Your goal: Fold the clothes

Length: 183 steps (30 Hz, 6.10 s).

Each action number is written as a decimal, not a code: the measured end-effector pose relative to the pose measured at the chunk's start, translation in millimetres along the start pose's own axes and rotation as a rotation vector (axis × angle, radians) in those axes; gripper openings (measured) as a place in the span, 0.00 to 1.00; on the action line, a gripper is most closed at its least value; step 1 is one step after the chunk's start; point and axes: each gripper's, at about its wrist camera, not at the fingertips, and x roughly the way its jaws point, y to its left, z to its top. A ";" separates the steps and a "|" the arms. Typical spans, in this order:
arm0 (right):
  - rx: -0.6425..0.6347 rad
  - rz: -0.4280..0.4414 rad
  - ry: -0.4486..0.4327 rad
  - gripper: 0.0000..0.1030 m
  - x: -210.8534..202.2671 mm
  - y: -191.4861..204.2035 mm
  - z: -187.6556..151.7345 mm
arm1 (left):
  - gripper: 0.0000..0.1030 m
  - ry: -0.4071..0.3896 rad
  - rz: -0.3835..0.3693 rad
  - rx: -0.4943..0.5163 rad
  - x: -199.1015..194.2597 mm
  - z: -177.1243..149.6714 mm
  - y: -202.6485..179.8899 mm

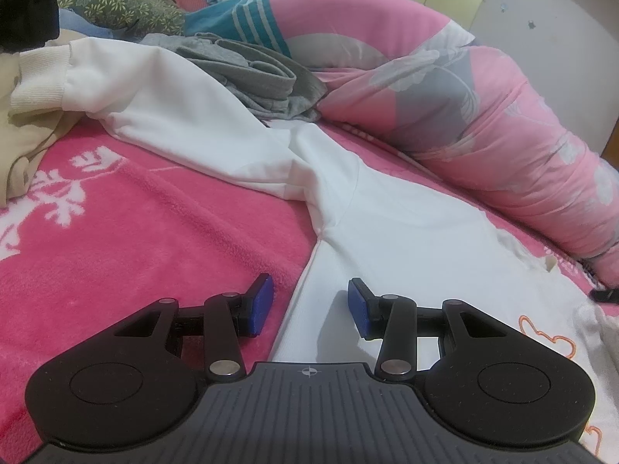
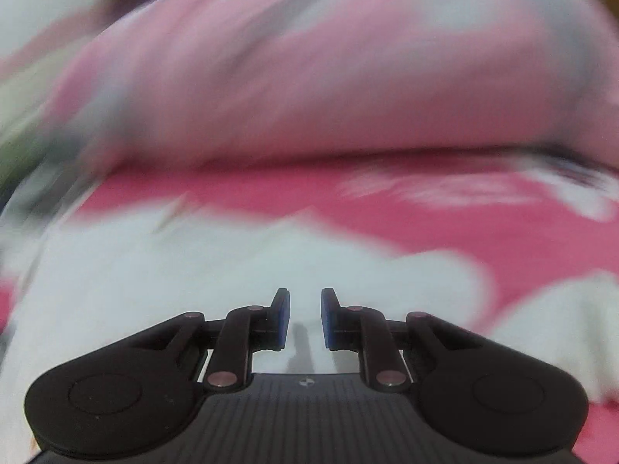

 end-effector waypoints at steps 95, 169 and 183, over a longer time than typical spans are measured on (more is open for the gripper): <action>-0.206 0.375 -0.401 0.51 -24.1 372.9 187.8 | 0.40 -0.282 0.205 -0.481 -78.1 37.9 158.1; 0.326 -0.959 -0.617 0.13 -268.3 -139.4 -28.6 | 0.52 0.200 -0.519 0.153 42.4 -49.4 -140.4; 1.115 -0.662 -0.630 0.40 -332.4 -227.8 -138.0 | 0.52 0.200 -0.522 0.145 42.8 -49.0 -139.5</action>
